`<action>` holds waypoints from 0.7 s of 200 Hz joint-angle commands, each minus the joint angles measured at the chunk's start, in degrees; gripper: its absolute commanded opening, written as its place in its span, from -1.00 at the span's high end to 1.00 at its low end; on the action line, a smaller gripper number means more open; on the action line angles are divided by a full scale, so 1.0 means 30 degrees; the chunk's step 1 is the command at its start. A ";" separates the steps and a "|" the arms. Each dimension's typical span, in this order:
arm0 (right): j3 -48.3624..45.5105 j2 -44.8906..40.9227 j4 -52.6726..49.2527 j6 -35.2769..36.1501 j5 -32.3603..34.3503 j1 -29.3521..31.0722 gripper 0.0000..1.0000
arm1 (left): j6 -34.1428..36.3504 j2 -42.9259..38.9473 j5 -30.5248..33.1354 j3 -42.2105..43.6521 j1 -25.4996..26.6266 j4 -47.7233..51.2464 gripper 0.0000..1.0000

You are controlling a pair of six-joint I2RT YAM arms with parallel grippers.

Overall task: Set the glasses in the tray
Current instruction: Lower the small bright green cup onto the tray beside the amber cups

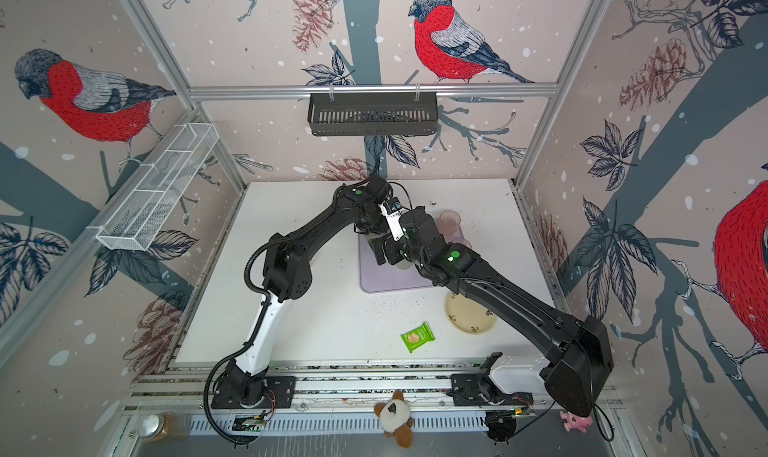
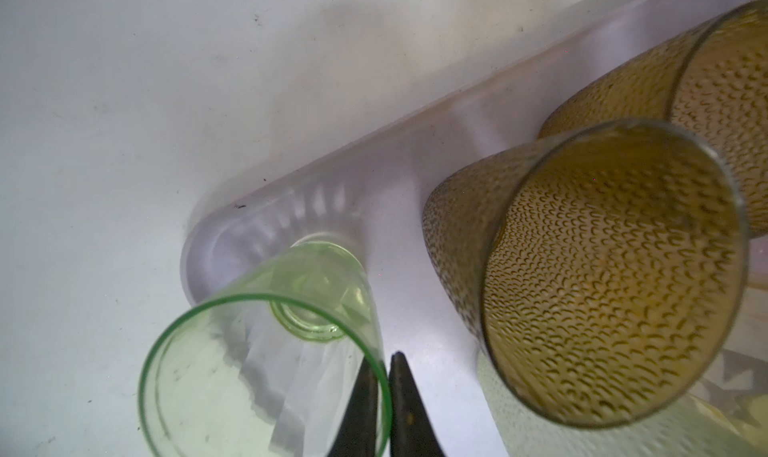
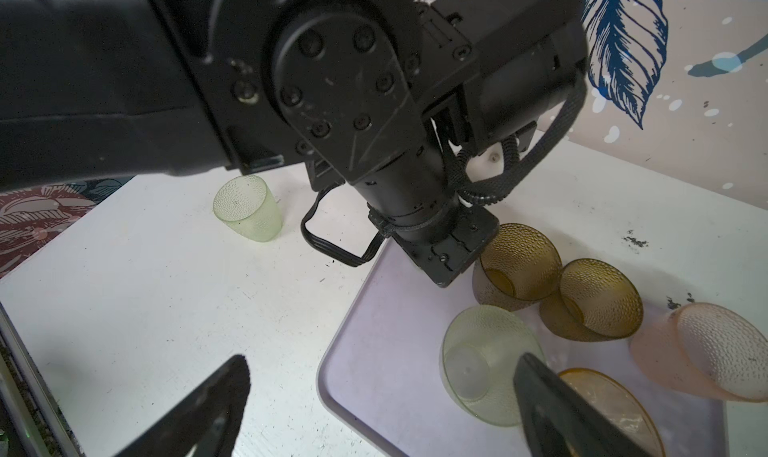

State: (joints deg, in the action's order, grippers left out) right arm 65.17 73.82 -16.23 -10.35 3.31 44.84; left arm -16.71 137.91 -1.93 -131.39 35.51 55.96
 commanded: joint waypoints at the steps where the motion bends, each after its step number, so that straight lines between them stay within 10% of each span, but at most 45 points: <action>1: -0.0013 -0.0115 0.0253 0.0029 0.0152 -0.0005 -0.99 | -0.0205 0.0057 -0.0234 -0.0148 0.0046 0.0038 0.78; 140: -0.0101 -0.0251 0.0332 -0.0036 0.0327 0.0010 -0.99 | -0.0271 -0.0030 -0.0234 -0.0181 0.0081 -0.0023 0.73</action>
State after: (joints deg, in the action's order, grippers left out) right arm 65.01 73.41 -16.21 -10.35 3.70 44.84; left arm -16.75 137.91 -2.83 -131.50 35.59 55.92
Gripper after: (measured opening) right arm 0.994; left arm 0.129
